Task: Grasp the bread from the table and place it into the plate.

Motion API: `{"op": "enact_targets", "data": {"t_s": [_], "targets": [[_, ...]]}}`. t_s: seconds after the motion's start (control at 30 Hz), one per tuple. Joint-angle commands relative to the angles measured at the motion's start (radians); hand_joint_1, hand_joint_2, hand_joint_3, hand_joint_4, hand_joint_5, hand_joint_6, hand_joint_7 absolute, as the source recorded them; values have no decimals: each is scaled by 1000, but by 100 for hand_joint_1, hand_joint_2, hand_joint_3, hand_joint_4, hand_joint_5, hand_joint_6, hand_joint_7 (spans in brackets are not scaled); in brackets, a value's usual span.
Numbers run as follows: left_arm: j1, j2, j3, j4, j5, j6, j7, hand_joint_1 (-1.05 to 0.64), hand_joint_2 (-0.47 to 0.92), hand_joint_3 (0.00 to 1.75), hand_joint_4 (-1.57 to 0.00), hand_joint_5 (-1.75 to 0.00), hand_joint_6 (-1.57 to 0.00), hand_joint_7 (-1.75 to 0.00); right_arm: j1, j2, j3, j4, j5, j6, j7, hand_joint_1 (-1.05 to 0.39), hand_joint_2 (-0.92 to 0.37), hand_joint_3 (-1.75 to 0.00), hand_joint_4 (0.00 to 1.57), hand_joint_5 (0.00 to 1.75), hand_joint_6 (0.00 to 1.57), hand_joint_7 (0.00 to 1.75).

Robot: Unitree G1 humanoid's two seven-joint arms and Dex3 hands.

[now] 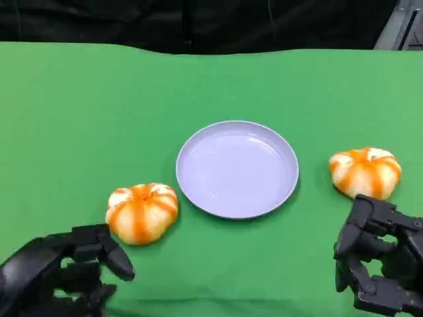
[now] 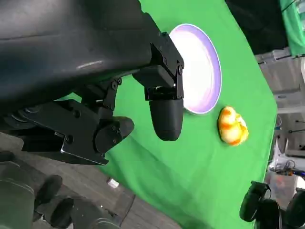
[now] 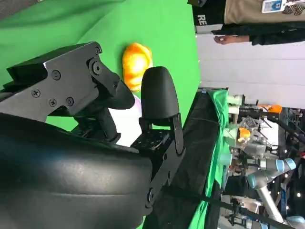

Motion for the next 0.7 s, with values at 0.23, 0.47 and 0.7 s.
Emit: {"op": "enact_targets", "data": {"t_s": [0.23, 0.47, 0.7], "targets": [[-16, -50, -15, 112, 237, -347, 173, -51, 92, 38, -13, -12, -35, -6, -8, -8, 10, -11, -3, 19, -20, 1, -70, -102, 76, 175, 66, 152], [-91, -11, -52, 156, 464, -381, 275, -51, 92, 39, -14, -10, -36, -5, -9, -7, 19, -13, -12, 16, -26, 1, -71, -101, 76, 175, 66, 152], [-265, 66, -185, 271, 958, -378, 454, -97, 92, 33, 0, 0, -29, 0, -7, -2, 35, -28, -28, 21, -38, -1, -70, -103, 76, 175, 67, 154]]}}
